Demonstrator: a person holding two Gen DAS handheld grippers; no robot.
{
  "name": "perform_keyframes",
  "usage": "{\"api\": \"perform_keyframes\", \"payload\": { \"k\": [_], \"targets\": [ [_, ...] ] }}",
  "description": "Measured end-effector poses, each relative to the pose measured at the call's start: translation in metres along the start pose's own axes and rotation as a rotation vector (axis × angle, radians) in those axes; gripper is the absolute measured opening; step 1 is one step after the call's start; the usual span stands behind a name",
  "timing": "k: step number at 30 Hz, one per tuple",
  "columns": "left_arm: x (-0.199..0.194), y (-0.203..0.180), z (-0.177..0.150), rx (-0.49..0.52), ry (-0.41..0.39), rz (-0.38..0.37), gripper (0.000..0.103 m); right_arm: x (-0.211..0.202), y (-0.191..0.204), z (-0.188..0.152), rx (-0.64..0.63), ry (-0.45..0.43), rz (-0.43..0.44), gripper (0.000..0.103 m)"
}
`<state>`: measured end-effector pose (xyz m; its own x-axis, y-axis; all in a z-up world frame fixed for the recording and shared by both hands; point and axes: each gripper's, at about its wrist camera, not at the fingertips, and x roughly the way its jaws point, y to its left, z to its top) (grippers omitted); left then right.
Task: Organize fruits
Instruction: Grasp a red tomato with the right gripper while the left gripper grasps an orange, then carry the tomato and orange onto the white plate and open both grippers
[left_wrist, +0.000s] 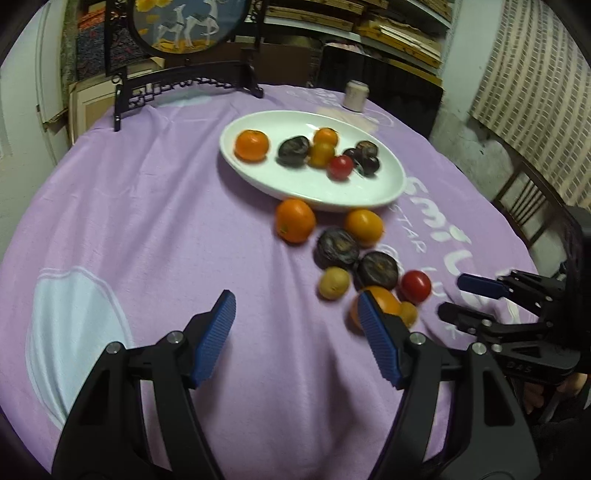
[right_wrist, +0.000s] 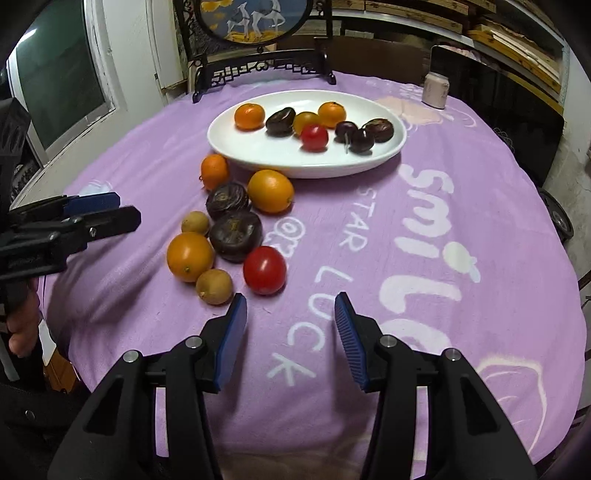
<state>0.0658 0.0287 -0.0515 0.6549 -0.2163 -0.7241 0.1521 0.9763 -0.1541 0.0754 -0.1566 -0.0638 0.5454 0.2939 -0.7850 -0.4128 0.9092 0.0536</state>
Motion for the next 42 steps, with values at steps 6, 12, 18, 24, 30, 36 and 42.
{"api": "perform_keyframes", "payload": {
  "k": [6, 12, 18, 24, 30, 36, 42],
  "targets": [
    [0.005, 0.0, -0.01, 0.004, 0.053, -0.001, 0.072, 0.022, 0.003, 0.0, -0.021, 0.032, -0.022, 0.052],
    [0.006, -0.007, -0.019, 0.015, 0.079, -0.014, 0.072, 0.034, 0.016, 0.012, -0.076, -0.001, -0.004, 0.029],
    [0.023, -0.022, -0.021, 0.05, 0.123, -0.016, 0.072, 0.017, -0.001, 0.003, -0.019, -0.003, -0.012, 0.029],
    [0.041, -0.036, -0.016, 0.074, 0.138, 0.02, 0.072, -0.004, -0.028, -0.014, 0.052, -0.013, -0.033, 0.029],
    [0.056, -0.052, -0.006, 0.109, 0.122, 0.04, 0.054, -0.007, -0.036, -0.021, 0.084, -0.019, 0.008, 0.029],
    [0.055, -0.055, -0.003, 0.096, 0.122, 0.012, 0.035, -0.01, -0.036, -0.024, 0.083, -0.023, 0.018, 0.029],
    [0.031, -0.043, -0.006, 0.074, 0.085, 0.012, 0.035, -0.011, -0.037, -0.024, 0.084, -0.023, 0.024, 0.029]
  ]
}}
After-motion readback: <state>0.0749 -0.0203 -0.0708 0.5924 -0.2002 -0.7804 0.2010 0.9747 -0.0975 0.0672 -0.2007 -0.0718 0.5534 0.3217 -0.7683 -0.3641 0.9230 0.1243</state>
